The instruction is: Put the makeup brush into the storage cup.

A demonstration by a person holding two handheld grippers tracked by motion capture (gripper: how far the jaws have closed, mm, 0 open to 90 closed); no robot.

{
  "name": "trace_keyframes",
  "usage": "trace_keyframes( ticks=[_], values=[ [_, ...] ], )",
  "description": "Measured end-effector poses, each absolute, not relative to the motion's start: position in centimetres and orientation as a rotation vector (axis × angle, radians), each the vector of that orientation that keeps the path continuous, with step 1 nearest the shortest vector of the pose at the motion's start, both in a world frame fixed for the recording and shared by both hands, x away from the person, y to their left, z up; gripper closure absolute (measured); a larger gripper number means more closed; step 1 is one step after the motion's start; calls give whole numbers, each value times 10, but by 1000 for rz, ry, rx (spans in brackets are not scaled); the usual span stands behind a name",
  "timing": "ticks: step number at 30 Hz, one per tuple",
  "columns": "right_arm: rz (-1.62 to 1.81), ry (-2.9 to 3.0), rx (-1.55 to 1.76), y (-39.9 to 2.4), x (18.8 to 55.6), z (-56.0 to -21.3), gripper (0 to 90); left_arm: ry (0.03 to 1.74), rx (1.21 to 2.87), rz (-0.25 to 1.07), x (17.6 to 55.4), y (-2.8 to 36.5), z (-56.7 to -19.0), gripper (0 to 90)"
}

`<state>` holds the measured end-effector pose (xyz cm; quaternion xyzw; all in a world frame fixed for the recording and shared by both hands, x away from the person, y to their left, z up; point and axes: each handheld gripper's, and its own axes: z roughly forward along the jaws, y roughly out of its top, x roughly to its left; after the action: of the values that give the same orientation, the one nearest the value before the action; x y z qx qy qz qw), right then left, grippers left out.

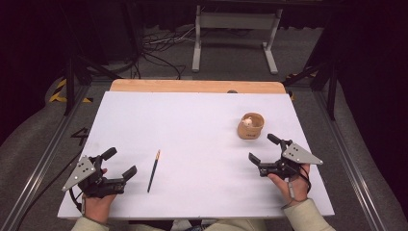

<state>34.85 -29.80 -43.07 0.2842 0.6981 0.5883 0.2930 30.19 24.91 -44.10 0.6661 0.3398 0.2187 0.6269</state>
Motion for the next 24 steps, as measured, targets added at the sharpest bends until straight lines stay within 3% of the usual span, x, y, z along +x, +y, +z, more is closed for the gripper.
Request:
trace_keyframes(
  ticks=[24],
  values=[
    [1583,1864,752,-299,349,-428,11,779,1634,502,313,230,-427,0]
  ],
)
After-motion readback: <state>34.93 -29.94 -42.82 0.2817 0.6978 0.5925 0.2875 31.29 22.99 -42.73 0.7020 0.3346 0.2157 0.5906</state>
